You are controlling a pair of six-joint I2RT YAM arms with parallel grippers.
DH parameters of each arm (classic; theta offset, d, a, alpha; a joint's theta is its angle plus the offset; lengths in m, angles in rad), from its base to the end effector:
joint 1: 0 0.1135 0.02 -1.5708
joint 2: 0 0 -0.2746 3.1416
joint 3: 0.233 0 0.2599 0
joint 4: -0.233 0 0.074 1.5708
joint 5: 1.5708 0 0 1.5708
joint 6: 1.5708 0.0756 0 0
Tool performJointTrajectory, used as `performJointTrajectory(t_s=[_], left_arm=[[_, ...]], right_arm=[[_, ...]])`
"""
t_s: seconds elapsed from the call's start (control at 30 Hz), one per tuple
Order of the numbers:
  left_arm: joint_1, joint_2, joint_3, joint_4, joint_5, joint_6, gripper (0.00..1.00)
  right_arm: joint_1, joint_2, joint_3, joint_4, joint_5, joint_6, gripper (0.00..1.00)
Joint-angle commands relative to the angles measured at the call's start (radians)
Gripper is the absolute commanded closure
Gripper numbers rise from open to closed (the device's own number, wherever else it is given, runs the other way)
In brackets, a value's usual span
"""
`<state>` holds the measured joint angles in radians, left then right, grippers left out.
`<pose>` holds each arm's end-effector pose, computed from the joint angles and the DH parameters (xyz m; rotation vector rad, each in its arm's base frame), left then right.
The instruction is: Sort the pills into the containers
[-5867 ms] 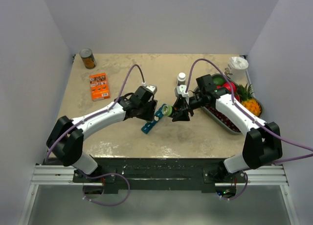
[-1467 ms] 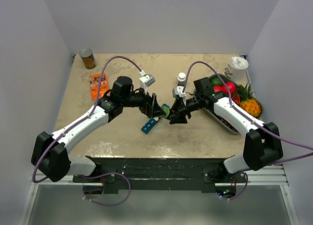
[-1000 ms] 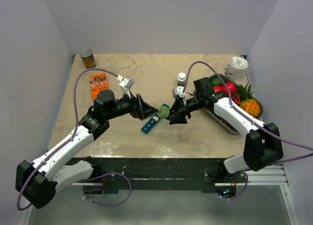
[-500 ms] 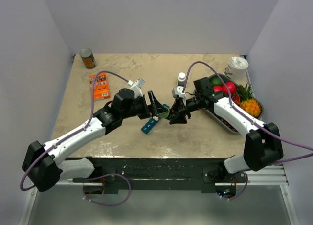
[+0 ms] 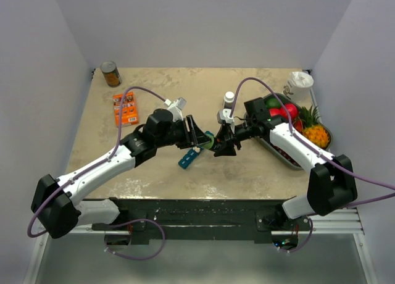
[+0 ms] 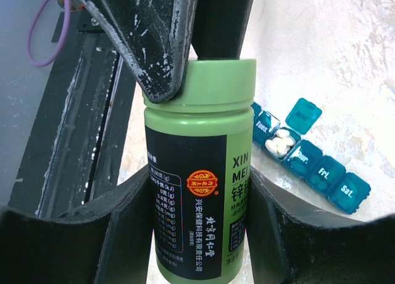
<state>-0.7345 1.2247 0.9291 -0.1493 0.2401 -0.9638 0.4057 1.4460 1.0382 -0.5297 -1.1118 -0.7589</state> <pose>0.2249 -0.2274 0.2921 -0.0875 2.2629 -1.2497 0.2538 0.1828 0.2541 -1.5064 1.5133 1.1592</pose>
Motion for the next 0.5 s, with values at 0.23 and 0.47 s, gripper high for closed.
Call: performJointTrajectory(t_s=[0.23, 0.47], left_arm=[[-0.002, 0.024, -0.018, 0.134, 0.278, 0.291, 0.81], [0.034, 0.087, 0.008, 0.099, 0.561, 0.752, 0.85]], right_arm=[[0.002, -0.012, 0.028, 0.002, -0.059, -0.031, 1.0], [-0.001, 0.005, 0.043, -0.085, -0.089, -0.132, 1.0]])
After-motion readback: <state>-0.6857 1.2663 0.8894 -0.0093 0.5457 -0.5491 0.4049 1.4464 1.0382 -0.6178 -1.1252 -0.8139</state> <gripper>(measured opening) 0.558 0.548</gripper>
